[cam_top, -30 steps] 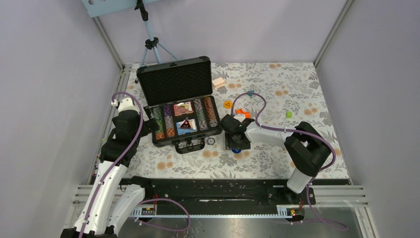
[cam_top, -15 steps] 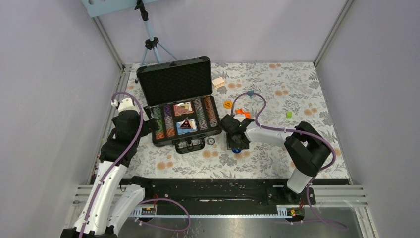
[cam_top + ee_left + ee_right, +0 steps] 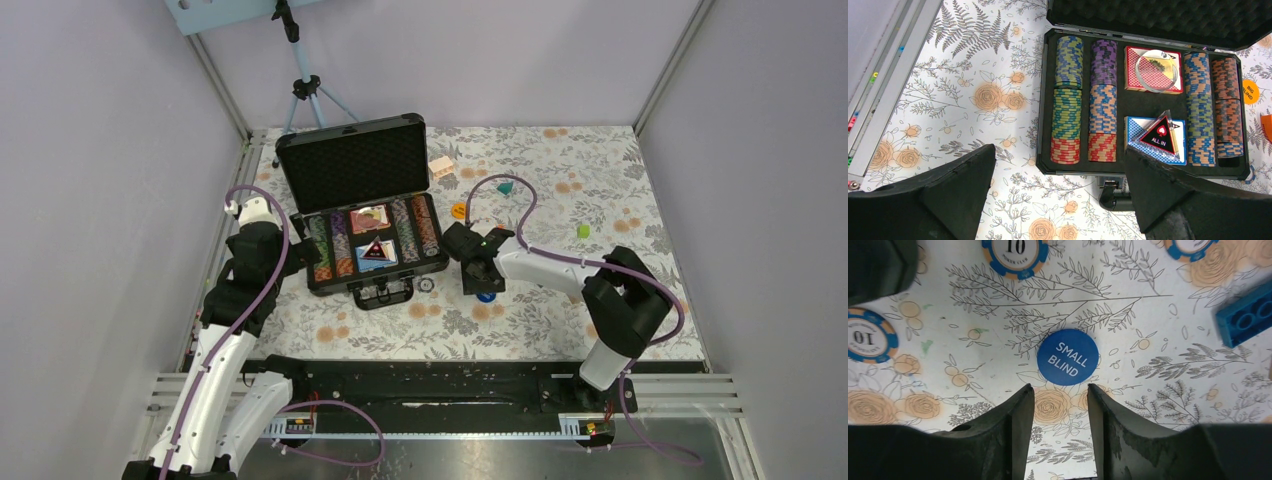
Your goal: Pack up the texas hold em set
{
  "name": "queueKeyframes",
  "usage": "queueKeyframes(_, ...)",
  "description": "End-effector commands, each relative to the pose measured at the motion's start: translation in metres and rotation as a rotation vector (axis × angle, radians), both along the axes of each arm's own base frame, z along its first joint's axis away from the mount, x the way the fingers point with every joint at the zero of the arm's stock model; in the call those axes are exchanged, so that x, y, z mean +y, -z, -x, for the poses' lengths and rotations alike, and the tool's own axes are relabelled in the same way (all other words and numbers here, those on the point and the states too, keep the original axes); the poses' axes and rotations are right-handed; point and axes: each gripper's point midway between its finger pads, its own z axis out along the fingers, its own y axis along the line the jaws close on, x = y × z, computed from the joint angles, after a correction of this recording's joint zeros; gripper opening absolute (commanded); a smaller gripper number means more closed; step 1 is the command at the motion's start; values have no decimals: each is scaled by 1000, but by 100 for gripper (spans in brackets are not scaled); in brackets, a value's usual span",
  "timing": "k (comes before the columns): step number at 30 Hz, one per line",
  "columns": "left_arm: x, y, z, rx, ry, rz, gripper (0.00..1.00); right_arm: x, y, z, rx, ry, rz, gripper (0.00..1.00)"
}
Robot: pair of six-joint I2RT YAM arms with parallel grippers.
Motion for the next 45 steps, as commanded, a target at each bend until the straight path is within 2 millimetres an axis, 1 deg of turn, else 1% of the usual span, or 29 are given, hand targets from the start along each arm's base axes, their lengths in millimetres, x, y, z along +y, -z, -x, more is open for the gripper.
queueKeyframes(1, -2, -22, -9, -83, 1, 12, 99, 0, -40, -15, -93, -18, 12, 51)
queueKeyframes(4, -2, -23, -9, -85, 2, 13, 99, 2, -49, -20, -111, -26, 11, 53)
queueKeyframes(6, -2, -23, -9, -86, 2, 13, 99, 1, -49, -22, -111, -24, 17, 58)
queueKeyframes(9, -2, -23, -9, -84, 3, 13, 99, -2, -39, -20, -85, -16, 29, 75)
queueKeyframes(10, -2, -23, -9, -86, 3, 13, 99, -1, -34, -20, -77, -11, 16, 79)
queueKeyframes(13, -2, -23, -9, -84, 3, 13, 99, -1, -16, -16, -40, 16, -30, 83)
queueKeyframes(15, -2, -23, -9, -85, 4, 13, 99, -5, -1, -11, -7, 41, -52, 82)
queueKeyframes(17, -2, -22, -9, -82, 3, 13, 99, -6, 7, -11, 3, 54, -67, 82)
queueKeyframes(21, -3, -22, -9, -80, 5, 13, 99, -7, 20, -11, 17, 64, -63, 80)
queueKeyframes(25, -3, -21, -10, -78, 5, 13, 99, -4, 32, -11, 33, 77, -99, 79)
queueKeyframes(27, -3, -22, -10, -79, 5, 13, 99, -2, 36, -11, 38, 86, -122, 79)
queueKeyframes(33, -3, -21, -10, -77, 6, 13, 99, -8, 45, -11, 58, 107, -104, 77)
queueKeyframes(38, -3, -21, -10, -77, 7, 14, 99, -14, 51, -7, 76, 123, -95, 72)
queueKeyframes(45, -3, -21, -10, -77, 7, 14, 99, -21, 59, 1, 102, 128, -73, 69)
